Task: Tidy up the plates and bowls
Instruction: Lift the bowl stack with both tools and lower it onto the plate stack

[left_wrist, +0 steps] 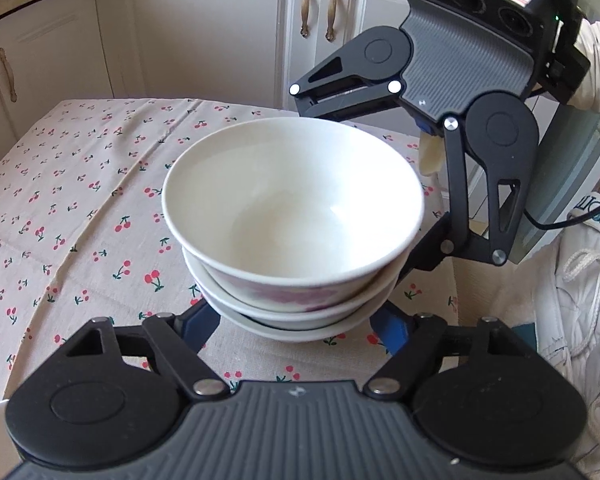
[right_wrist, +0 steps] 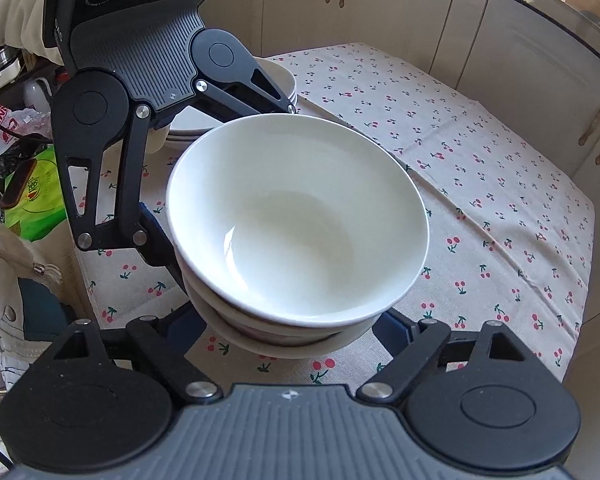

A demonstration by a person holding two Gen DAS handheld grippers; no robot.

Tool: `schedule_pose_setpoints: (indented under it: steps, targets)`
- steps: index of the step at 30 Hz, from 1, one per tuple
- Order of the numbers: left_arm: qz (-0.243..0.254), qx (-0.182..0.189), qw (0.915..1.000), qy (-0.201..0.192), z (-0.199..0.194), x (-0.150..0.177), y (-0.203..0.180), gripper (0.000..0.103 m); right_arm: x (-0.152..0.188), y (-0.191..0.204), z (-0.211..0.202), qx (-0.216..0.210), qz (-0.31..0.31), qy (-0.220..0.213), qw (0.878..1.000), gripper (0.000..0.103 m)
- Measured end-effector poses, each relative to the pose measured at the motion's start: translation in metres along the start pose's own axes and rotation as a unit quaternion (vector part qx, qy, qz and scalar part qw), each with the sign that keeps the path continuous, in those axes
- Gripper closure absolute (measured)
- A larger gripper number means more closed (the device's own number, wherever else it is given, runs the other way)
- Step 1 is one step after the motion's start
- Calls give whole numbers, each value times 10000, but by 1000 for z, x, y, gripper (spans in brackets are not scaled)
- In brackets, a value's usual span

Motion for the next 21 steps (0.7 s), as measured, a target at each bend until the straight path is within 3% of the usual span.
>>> schedule_pose_setpoints:
  steps: [21]
  targets:
    - [15,23,10000,2,1,0,0,22,0,0,4,41,-12,88,10000,13]
Point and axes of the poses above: each gripper's, at about its wrist camera, not at the fingertips, and z roughly the way its jaws point, y to its left, x to its underside, the point moved 3 cm from there along z, roughly the way its jaws point, and after that the axes turned 10 degrees about -x, right-handed, at the moved point
